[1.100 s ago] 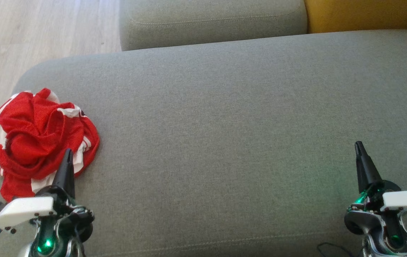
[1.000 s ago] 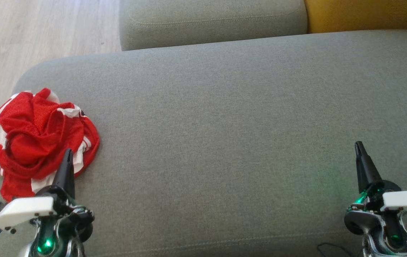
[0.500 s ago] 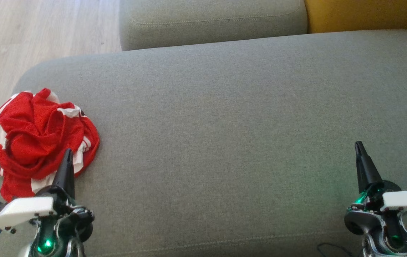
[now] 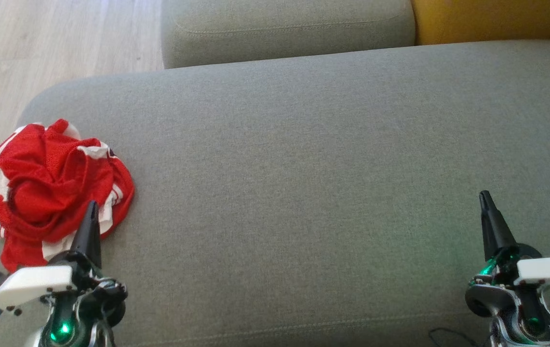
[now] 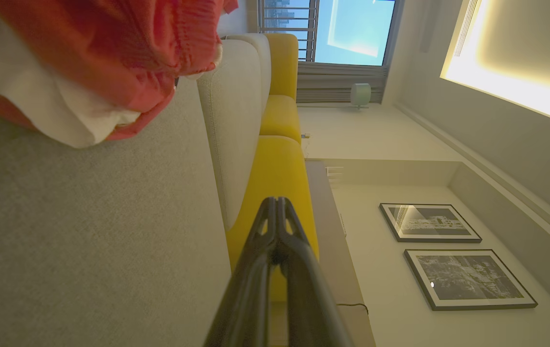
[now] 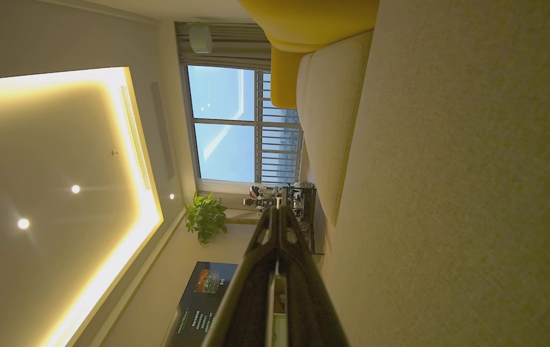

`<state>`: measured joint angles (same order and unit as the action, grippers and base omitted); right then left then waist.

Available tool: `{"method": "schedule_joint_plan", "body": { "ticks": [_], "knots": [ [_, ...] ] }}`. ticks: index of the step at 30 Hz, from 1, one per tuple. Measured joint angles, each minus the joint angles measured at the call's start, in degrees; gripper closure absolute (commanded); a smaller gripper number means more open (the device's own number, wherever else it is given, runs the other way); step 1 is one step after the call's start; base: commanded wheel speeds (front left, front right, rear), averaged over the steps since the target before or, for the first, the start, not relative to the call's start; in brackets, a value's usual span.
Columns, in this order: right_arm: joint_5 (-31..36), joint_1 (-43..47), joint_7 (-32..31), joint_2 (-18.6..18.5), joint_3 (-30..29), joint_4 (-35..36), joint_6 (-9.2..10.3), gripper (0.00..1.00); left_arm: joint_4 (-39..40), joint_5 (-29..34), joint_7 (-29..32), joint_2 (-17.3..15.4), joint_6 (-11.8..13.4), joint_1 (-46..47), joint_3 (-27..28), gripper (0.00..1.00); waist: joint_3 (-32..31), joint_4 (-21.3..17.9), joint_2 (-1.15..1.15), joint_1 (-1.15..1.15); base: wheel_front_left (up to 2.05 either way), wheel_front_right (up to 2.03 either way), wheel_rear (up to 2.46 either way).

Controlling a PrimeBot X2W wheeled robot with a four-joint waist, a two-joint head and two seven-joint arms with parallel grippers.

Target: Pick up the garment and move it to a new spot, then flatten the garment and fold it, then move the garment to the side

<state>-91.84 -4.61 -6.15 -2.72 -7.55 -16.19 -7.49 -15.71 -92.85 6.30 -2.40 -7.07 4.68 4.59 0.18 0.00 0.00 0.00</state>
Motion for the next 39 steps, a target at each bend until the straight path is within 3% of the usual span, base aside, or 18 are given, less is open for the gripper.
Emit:
{"method": "schedule_joint_plan", "body": {
  "ticks": [13,14,20,32,39],
  "knots": [
    [0.00,0.00,0.00,0.00,0.00,0.00,0.00,1.00,0.00,0.00,0.00,0.00,0.00,0.00,0.00,1.00,0.00,0.00,0.00,0.00,0.00,0.00,0.00],
    [0.01,0.01,0.01,0.01,0.03,-0.31,-0.01,0.00,-0.27,-0.03,-0.01,0.02,0.02,-0.01,-0.03,0.00,0.00,0.00,0.00,0.00,0.00,0.00,0.00],
    [0.00,3.42,0.09,0.66,0.66,-5.28,0.00,0.00,-5.12,-0.03,-0.04,0.74,0.24,-3.96,-0.30,0.00,0.02,-0.01,0.00,0.00,0.00,0.00,0.00],
    [0.21,3.92,1.77,0.66,2.60,-4.91,0.00,0.00,-3.75,1.43,-1.87,0.79,0.26,-4.43,-1.71,0.00,-0.04,-0.02,0.00,0.00,0.00,0.00,0.00],
    [4.53,3.91,2.91,0.66,3.60,-4.24,0.00,0.00,-2.60,4.43,-2.96,0.78,0.26,-4.43,-1.76,0.00,-0.02,0.03,0.00,0.00,0.00,0.00,0.00]
  ]
}}
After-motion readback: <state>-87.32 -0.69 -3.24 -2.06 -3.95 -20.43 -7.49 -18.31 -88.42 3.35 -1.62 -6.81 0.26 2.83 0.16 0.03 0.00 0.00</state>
